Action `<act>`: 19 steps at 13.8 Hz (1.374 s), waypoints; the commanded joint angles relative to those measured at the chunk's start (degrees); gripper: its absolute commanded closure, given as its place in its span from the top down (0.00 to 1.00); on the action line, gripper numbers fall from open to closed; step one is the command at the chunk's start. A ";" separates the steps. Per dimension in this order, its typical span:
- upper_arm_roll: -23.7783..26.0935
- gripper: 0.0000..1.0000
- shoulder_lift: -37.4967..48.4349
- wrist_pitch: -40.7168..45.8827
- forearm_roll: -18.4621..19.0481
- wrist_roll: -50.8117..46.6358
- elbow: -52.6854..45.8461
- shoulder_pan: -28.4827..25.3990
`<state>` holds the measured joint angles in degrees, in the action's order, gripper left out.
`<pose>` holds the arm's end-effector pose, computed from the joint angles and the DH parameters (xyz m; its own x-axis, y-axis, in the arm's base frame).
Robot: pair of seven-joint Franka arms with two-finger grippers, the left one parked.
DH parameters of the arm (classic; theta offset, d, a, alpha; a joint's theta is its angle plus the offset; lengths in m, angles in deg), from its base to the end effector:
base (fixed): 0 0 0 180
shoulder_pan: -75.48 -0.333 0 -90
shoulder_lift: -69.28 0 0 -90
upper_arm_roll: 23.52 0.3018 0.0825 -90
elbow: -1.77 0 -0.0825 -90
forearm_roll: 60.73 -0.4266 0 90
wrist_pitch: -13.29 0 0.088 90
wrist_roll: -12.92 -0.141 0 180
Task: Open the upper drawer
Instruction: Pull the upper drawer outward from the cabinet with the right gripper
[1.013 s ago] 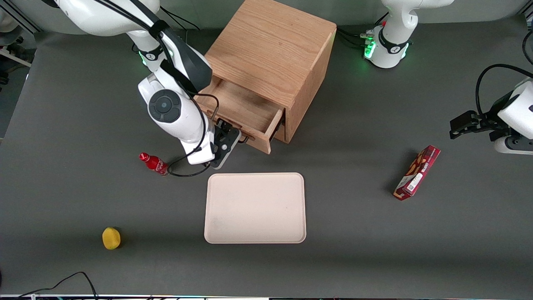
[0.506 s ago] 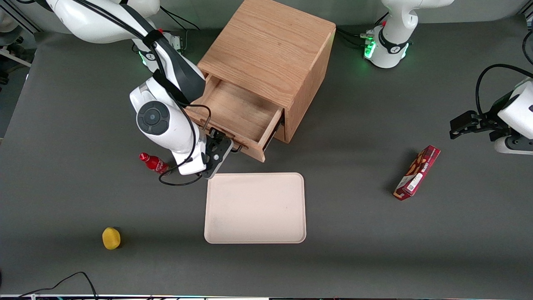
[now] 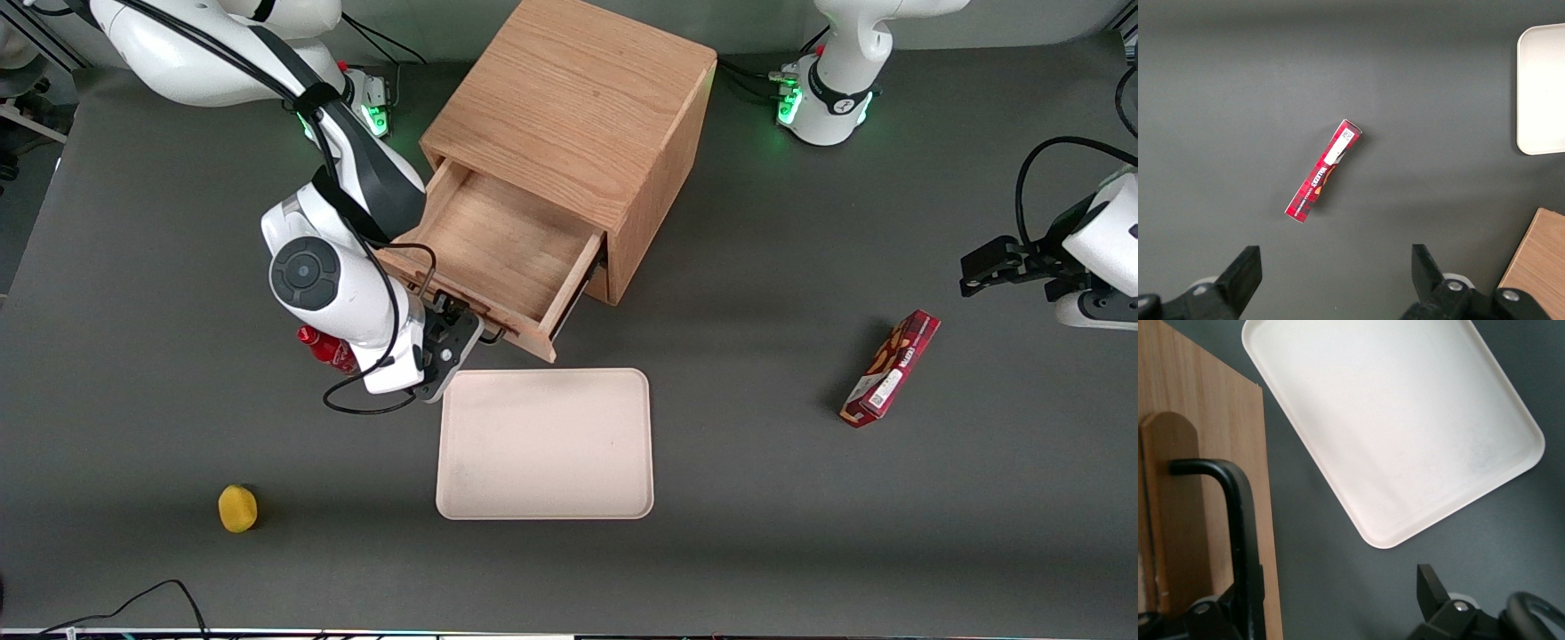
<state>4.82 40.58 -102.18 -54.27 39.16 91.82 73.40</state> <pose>0.6357 0.3226 0.3150 0.5545 0.8301 0.0596 0.8299 -0.5462 -0.1132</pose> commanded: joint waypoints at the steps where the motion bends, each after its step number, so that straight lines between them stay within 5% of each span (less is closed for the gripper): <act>1: -1.27 1.00 -3.10 0.42 3.47 1.44 -1.80 -0.56; 19: -6.01 1.00 -8.38 0.24 4.26 7.24 -6.55 -0.55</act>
<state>1.36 35.78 -100.94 -53.98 43.05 85.25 73.34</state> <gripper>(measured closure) 0.000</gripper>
